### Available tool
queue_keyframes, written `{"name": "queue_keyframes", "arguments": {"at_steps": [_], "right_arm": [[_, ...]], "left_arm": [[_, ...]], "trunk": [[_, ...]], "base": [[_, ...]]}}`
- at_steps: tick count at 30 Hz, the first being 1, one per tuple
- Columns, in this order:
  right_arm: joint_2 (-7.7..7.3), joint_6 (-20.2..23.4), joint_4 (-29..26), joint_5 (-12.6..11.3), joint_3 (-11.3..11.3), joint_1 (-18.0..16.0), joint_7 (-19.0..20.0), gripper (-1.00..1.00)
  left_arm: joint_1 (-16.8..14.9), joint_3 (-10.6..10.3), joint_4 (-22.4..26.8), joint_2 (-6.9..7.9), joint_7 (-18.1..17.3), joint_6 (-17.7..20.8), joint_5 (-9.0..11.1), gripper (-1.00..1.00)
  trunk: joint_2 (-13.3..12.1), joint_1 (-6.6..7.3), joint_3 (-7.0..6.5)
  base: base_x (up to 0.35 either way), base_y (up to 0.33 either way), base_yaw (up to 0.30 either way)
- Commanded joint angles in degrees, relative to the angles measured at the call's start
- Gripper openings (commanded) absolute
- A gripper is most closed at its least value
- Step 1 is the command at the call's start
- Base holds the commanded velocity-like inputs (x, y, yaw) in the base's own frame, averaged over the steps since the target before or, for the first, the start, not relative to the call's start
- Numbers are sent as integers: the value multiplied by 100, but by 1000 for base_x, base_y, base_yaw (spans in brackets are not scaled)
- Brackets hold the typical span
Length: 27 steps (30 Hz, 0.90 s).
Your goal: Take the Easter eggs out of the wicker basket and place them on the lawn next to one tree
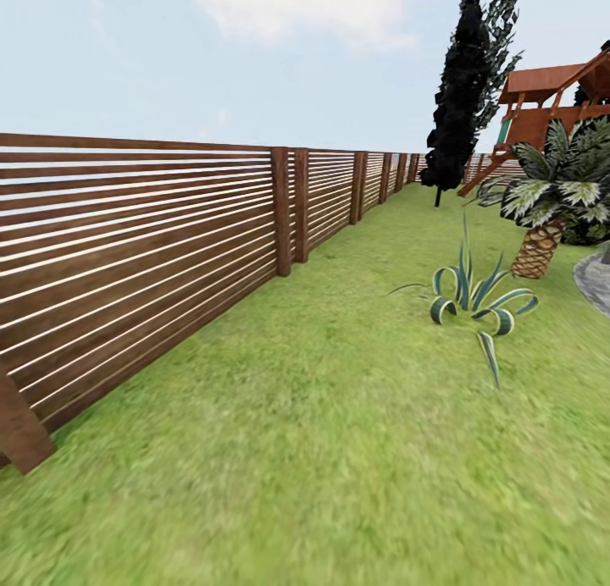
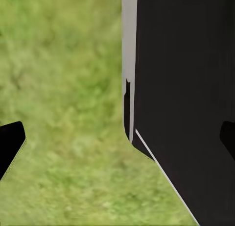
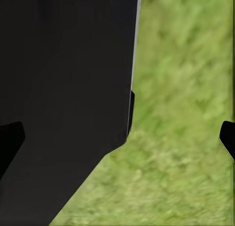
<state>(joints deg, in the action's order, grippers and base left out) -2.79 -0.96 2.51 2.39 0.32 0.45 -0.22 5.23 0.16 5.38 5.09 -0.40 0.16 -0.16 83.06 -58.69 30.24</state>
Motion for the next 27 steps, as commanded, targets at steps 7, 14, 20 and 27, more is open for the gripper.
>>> {"name": "queue_keyframes", "arguments": {"at_steps": [7, 14, 20, 27], "right_arm": [[-2, -9, 4, 25, 2, -1, -5, 100], [-2, -10, 4, 25, -5, -1, -4, 100], [-2, -12, 4, 25, -6, -1, -4, 100], [-2, -10, 4, 25, -6, -1, -4, 100]], "left_arm": [[4, 2, 11, 1, -4, 2, -2, 100], [4, 2, 12, 1, -4, 2, -2, 100], [4, 2, 11, 1, -4, 2, -2, 100], [4, 2, 11, 1, -4, 2, -2, 100]], "trunk": [[1, -4, 3], [1, -4, 3], [1, -4, 3], [1, -4, 3]], "base": [[335, 0, -2], [335, 0, 0], [335, 0, 0], [335, 0, 0]]}}
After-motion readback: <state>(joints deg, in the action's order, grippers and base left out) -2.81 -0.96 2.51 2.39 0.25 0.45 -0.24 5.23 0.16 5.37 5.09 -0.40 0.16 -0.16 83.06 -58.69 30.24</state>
